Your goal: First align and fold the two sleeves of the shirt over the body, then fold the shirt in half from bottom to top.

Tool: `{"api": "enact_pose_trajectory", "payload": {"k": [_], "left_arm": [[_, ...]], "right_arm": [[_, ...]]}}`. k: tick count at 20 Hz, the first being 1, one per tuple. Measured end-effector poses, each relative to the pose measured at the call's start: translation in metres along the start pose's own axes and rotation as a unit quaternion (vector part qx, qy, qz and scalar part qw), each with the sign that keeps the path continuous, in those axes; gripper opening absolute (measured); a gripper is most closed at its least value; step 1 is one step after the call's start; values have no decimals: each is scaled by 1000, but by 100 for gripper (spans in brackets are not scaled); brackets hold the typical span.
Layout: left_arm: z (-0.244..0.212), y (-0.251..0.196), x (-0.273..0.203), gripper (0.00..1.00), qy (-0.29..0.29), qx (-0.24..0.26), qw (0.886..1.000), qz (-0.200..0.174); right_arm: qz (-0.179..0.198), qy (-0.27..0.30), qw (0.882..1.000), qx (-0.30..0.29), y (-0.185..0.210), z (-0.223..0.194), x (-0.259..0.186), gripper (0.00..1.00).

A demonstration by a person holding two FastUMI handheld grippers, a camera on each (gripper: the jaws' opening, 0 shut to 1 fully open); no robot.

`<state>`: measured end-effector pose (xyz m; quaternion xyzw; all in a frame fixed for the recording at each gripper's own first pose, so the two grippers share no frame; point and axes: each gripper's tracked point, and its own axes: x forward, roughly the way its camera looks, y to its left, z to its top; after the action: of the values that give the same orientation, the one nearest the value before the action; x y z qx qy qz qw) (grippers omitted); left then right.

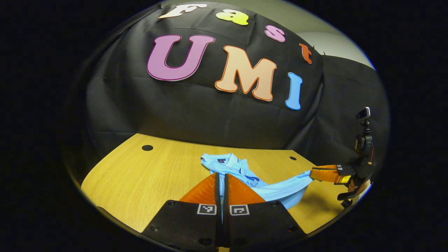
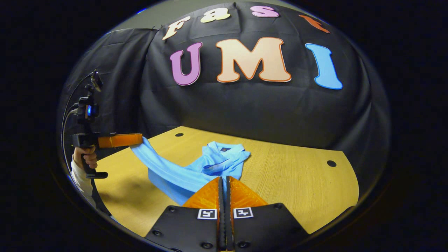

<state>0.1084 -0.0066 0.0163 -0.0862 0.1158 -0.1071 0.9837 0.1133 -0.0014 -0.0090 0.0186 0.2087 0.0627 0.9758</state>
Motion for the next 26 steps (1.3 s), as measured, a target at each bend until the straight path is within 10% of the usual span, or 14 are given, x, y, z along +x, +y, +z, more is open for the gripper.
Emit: {"api": "enact_pose_trajectory", "payload": {"k": [21,26], "left_arm": [[-34,80,203,0,58,-15,994,93],[-6,94,188,14,30,11,990,135]], "right_arm": [[-112,40,991,66,-92,-2,210,3],[-101,14,992,73,-86,18,200,27]]}}
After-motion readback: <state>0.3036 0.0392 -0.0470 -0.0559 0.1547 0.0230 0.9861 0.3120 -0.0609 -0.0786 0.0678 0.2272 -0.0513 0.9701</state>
